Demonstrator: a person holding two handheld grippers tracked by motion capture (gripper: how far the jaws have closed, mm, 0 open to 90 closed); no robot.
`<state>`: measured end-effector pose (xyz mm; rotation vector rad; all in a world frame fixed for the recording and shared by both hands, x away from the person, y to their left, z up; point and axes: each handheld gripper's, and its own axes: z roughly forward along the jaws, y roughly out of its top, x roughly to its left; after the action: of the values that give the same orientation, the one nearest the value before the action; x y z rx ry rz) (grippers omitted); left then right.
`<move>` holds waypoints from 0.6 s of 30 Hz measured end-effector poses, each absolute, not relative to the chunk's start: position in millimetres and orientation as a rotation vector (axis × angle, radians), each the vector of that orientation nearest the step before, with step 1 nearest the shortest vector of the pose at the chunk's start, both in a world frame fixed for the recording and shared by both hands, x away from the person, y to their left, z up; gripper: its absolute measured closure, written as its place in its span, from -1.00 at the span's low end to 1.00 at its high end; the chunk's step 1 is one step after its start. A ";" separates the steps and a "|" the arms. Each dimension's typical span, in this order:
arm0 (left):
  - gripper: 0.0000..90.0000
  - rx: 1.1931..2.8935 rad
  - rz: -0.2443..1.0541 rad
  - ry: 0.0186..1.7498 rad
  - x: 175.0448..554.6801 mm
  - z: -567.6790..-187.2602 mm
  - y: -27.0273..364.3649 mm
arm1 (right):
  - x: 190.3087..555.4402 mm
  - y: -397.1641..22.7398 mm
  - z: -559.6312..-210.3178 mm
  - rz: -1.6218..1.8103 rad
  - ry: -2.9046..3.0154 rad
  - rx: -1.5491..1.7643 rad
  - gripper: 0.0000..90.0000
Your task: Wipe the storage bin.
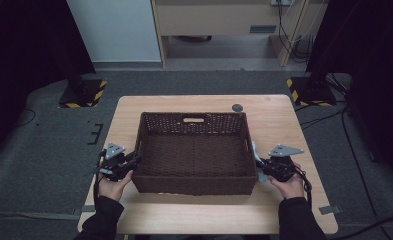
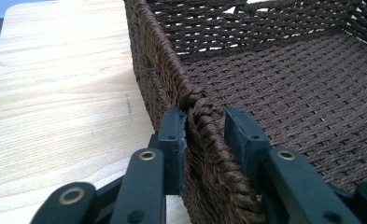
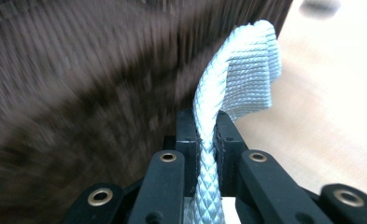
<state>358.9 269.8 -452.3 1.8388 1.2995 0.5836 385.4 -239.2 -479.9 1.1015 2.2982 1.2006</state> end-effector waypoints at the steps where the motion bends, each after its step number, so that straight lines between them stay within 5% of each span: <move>1: 0.52 1.838 0.585 1.301 358.8 -452.2 269.5 | 382.0 -241.4 -471.6 1.246 2.254 1.092 0.86; 7: 0.54 1.839 0.588 1.305 359.2 -451.8 268.4 | 370.7 -245.0 -451.3 1.323 2.201 1.019 0.86; 18: 0.55 1.818 0.606 1.330 360.9 -451.8 263.6 | 375.1 -233.2 -499.5 1.065 2.412 1.126 0.86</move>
<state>360.9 263.6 -451.8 1.8184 1.3300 0.6057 375.1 -233.2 -499.5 1.1263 2.4115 1.0647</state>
